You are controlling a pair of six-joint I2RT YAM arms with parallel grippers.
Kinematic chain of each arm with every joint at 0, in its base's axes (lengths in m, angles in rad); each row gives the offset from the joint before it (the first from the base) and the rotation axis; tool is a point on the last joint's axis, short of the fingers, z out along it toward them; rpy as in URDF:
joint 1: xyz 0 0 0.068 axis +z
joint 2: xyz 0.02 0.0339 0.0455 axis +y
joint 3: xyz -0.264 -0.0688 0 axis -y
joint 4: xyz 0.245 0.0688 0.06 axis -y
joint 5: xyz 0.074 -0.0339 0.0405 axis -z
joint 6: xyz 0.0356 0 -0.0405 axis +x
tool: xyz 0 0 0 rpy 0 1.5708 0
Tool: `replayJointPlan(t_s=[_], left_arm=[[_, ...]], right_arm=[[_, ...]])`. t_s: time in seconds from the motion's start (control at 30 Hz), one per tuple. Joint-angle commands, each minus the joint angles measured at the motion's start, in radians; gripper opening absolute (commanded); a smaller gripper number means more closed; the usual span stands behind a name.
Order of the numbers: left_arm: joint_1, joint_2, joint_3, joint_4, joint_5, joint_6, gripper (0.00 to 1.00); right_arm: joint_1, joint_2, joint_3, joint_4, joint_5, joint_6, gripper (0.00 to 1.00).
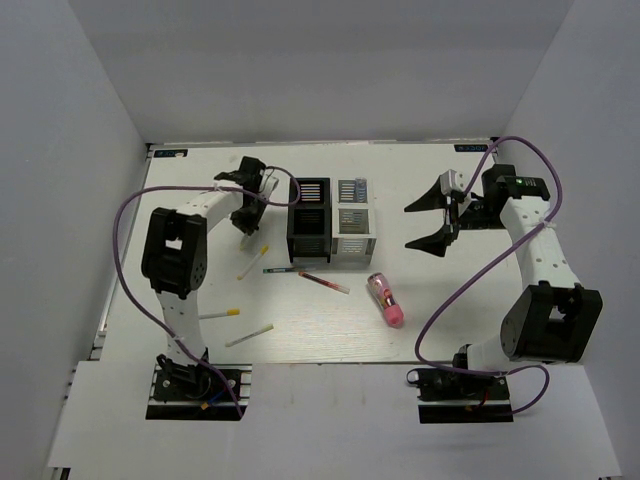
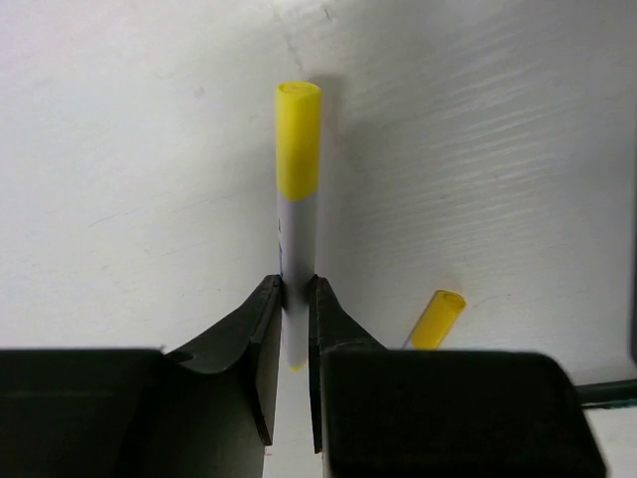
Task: Sort the stationery into containers
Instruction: Pick up the pen from the center of the board, then place the pen in the storage box.
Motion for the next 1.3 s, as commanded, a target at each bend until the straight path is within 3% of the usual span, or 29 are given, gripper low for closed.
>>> replayJointPlan(t_s=[0.0, 0.33, 0.53, 0.67, 0.97, 1.13, 1.27], left_arm=[[0.001, -0.139, 0.011, 0.064, 0.017, -0.046, 0.0], [0.001, -0.291, 0.011, 0.17, 0.096, -0.119, 0.0], [-0.022, -0.428, -0.059, 0.38, 0.331, -0.201, 0.0], [-0.022, -0.428, -0.09, 0.567, 0.484, -0.284, 0.0], [-0.031, -0.38, -0.234, 0.929, 0.508, -0.399, 0.0], [-0.042, -0.319, -0.247, 1.029, 0.52, -0.424, 0.0], [-0.073, -0.253, -0.201, 1.011, 0.52, -0.424, 0.0]], right_arm=[[-0.006, -0.021, -0.007, -0.015, -0.018, -0.018, 0.9], [-0.006, -0.024, -0.02, -0.017, -0.029, -0.023, 0.9], [-0.006, -0.011, -0.021, -0.017, -0.021, -0.023, 0.9], [-0.006, 0.001, -0.026, -0.014, -0.024, -0.023, 0.9], [-0.006, 0.01, -0.04, -0.014, -0.016, -0.038, 0.9], [-0.006, 0.027, -0.04, -0.014, -0.016, -0.041, 0.9], [-0.006, 0.036, -0.044, -0.017, -0.016, -0.05, 0.9]])
